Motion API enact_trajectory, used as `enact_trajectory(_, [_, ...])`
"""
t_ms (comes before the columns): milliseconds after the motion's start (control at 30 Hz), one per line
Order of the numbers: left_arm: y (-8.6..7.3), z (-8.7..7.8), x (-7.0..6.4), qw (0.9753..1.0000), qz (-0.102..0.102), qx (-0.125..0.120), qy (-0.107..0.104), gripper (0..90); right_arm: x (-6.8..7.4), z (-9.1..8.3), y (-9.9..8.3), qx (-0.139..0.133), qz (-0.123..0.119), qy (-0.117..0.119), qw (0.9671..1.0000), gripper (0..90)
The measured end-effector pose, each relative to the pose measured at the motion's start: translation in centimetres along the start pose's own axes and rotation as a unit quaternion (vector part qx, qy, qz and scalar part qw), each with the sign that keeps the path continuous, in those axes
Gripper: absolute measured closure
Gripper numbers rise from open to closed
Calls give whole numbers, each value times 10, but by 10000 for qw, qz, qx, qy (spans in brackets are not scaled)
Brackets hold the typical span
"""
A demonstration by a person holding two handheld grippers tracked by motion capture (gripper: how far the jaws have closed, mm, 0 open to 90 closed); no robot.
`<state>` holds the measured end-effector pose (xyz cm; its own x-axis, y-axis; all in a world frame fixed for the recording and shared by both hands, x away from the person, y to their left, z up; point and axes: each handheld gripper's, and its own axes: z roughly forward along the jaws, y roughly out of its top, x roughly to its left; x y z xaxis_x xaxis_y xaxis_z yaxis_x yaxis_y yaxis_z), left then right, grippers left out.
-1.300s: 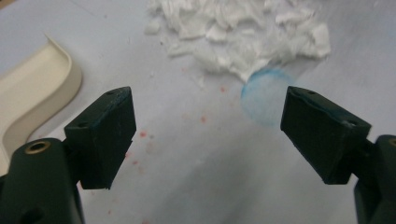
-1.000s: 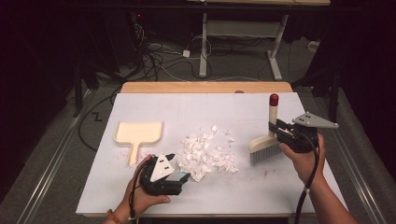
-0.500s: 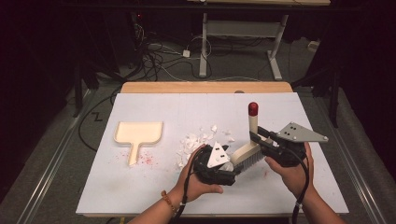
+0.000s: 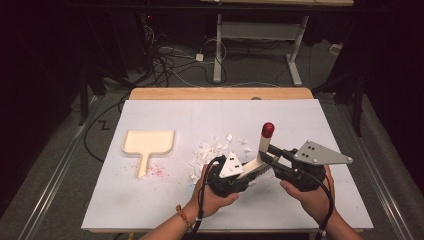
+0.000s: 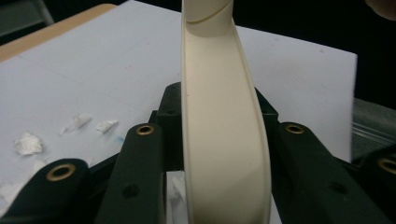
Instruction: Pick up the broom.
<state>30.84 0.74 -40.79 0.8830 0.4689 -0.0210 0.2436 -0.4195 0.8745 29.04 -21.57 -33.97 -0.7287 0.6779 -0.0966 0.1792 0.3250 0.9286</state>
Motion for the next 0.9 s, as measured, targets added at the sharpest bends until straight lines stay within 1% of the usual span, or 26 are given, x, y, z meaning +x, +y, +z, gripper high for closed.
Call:
enact_trajectory(33, [0,0,0,10000,0,0,0,647,0,-1,0,-27,-10,68,10000,711])
enact_trajectory(67, [0,-4,1,9999,45,68,-75,647,0,-2,0,-72,-70,166,9998,687])
enact_trajectory(100, [-2,-11,1,9995,119,155,-247,648,1,-1,1,-25,-179,277,9995,629])
enact_trajectory(133, [-2,-15,1,9991,203,233,-301,648,1,-1,1,33,-336,414,9986,576])
enact_trajectory(167, [-2,-15,1,9991,203,233,-301,648,1,-1,1,33,-336,414,9986,576])
enact_trajectory(200, [-5,-21,-2,9977,431,389,-346,648,-2,0,-1,-10,-496,1062,9931,527])
enact_trajectory(233, [-6,-24,-4,9965,532,498,-405,648,-3,0,-3,46,-661,1134,9913,492])
enact_trajectory(267, [-8,-27,-6,9953,620,567,-479,648,-3,1,-5,114,-807,1153,9900,475])
enact_trajectory(300, [-8,-27,-6,9953,620,567,-479,648,-3,2,-7,201,-921,1302,9870,462])
enact_trajectory(333, [-13,-33,-7,9923,780,656,-704,648,-4,4,-10,348,-1023,1525,9824,426])
enact_trajectory(367, [-15,-36,-8,9910,831,689,-791,648,-4,7,-12,475,-1135,1783,9763,418])
enact_trajectory(400, [-18,-39,-8,9893,911,708,-892,648,-3,9,-16,590,-1276,1952,9706,415])
enact_trajectory(433, [-20,-42,-8,9870,988,734,-1034,648,-2,13,-20,734,-1377,2123,9647,405])
enact_trajectory(467, [-22,-45,-8,9853,1038,744,-1132,648,-1,16,-24,846,-1446,2223,9605,389])
enact_trajectory(500, [-24,-48,-8,9845,1055,747,-1184,648,0,20,-28,962,-1465,2371,9556,383])
enact_trajectory(533, [-26,-51,-7,9834,1064,786,-1241,648,2,24,-32,1105,-1488,2585,9481,389])
enact_trajectory(567, [-27,-53,-5,9820,1079,818,-1319,647,4,28,-36,1225,-1597,2711,9413,383])
enact_trajectory(600, [-29,-54,-4,9807,1087,820,-1401,647,7,32,-40,1312,-1749,2778,9354,382])
enact_trajectory(633, [-31,-56,-3,9788,1093,852,-1511,647,11,36,-43,1377,-1795,2842,9317,390])
enact_trajectory(667, [-33,-57,-3,9772,1133,871,-1569,647,13,39,-46,1404,-1856,2898,9284,427])
enact_trajectory(700, [-34,-58,-3,9763,1170,910,-1579,647,15,43,-48,1462,-1813,2935,9272,435])
enact_trajectory(733, [-35,-58,-2,9757,1177,925,-1601,646,18,45,-50,1501,-1757,3029,9246,483])
enact_trajectory(767, [-36,-59,-2,9755,1150,907,-1644,646,20,48,-51,1481,-1795,3137,9205,509])
enact_trajectory(800, [-37,-59,-1,9752,1124,888,-1687,645,22,50,-52,1454,-1815,3180,9191,524])
enact_trajectory(867, [-37,-58,0,9752,1101,857,-1717,644,27,53,-54,1408,-1656,3331,9175,590])
enact_trajectory(900, [-37,-58,1,9753,1082,832,-1739,644,28,55,-55,1362,-1695,3387,9154,623])
